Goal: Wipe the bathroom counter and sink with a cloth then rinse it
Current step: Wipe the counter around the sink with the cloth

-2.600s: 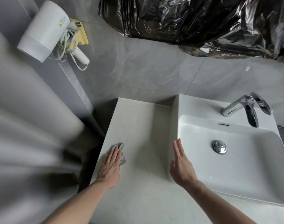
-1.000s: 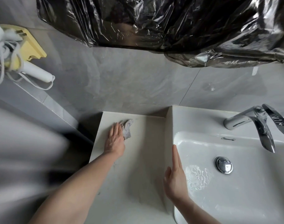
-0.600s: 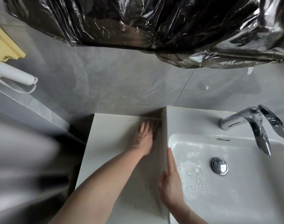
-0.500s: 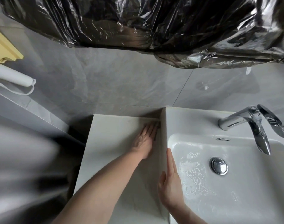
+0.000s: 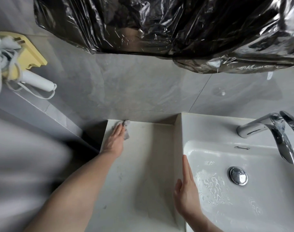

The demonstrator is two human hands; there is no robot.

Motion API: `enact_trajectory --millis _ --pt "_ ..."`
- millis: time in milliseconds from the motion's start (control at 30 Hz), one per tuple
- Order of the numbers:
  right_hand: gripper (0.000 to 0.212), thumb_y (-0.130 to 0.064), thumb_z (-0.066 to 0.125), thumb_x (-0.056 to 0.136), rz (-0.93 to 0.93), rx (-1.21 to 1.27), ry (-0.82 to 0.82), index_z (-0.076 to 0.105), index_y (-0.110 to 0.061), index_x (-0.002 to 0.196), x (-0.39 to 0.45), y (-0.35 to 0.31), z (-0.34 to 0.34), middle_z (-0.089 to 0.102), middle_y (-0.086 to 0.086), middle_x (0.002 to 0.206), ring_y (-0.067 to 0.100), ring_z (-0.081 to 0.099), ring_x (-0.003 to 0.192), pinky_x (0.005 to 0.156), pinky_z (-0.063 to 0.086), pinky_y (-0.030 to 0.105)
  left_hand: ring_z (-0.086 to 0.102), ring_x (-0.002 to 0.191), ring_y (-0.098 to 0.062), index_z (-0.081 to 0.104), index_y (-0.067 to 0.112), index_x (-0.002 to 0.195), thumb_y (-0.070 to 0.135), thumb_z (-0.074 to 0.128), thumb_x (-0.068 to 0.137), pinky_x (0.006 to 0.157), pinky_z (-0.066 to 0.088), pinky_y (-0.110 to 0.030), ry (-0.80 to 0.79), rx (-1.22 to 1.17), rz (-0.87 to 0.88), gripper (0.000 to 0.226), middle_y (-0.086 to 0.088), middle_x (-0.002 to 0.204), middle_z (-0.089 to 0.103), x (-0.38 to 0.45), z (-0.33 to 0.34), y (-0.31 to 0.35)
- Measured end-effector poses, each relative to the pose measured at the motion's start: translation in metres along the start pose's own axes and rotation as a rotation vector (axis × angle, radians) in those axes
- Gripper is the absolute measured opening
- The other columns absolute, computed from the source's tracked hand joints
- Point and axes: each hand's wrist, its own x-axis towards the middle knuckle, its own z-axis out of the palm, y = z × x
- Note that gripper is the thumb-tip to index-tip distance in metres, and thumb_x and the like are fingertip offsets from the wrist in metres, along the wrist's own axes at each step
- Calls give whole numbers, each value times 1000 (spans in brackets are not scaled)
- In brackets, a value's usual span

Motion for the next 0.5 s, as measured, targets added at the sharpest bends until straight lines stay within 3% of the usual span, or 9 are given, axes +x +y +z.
enact_trajectory --millis 100,200,300,433,500 --pt "97 8 45 84 3 -24 4 9 -31 165 0 2 1 9 -25 170 -6 14 154 111 14 -2 40 145 -24 28 23 160 1 43 93 111 40 -34 29 -53 -99 72 1 165 30 0 -18 -8" --pt "98 9 46 85 7 -35 1 8 -30 165 0 3 1 8 -25 170 -5 15 154 113 14 -1 59 121 -25 51 20 144 7 42 101 99 45 -20 52 -144 -128 46 -6 143 55 0 -20 9" --pt "96 6 44 84 -3 -32 -2 9 -30 165 1 4 1 8 -24 170 -4 14 155 114 15 1 43 142 -29 50 13 148 3 45 100 114 39 -36 35 -190 -24 49 -8 158 41 -7 -1 47" --pt "89 -4 40 84 -14 -23 3 11 -22 166 2 7 3 11 -16 172 -2 14 156 115 16 2 31 151 -28 40 13 155 -2 44 96 122 31 -40 -28 -270 134 60 -6 165 31 -15 23 115" --pt "88 -1 41 85 -18 -22 8 13 -19 166 2 9 4 12 -12 172 2 15 157 118 16 6 31 151 -31 38 12 155 -7 48 89 119 35 -44 -34 -226 230 70 -7 165 31 -12 36 142"
